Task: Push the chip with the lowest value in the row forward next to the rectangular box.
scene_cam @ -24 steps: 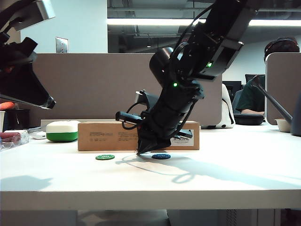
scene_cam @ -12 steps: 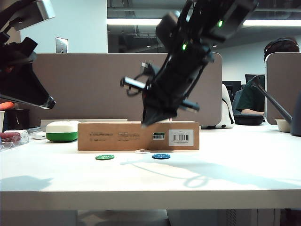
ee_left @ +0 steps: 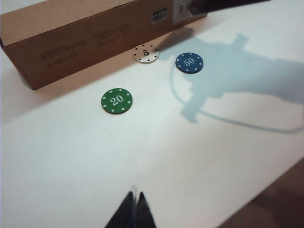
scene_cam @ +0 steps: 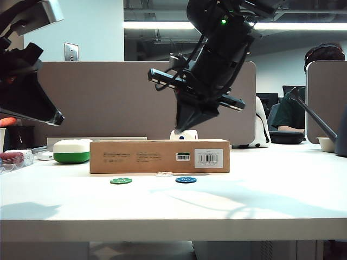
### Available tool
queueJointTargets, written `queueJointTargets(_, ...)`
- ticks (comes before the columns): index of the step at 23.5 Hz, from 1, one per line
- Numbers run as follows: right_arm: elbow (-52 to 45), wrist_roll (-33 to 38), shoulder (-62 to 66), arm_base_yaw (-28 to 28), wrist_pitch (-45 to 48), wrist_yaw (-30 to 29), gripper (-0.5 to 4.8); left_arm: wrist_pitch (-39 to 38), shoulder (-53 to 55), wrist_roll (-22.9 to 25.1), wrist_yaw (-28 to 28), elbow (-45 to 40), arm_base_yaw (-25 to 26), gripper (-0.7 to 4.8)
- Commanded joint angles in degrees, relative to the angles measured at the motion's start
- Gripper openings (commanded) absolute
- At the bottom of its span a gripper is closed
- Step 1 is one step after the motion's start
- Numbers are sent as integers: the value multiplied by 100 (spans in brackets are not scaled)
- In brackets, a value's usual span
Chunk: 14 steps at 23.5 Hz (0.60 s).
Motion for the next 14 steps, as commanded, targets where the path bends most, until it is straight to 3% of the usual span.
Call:
queueJointTargets(1,-133,-190,-262,72,-149,26,-6,48,-11,24,22,9,4,-5)
queueJointTargets(14,-2251,-131,-2787,133,826,48,-6,50,-11,24,20,9,7,-5)
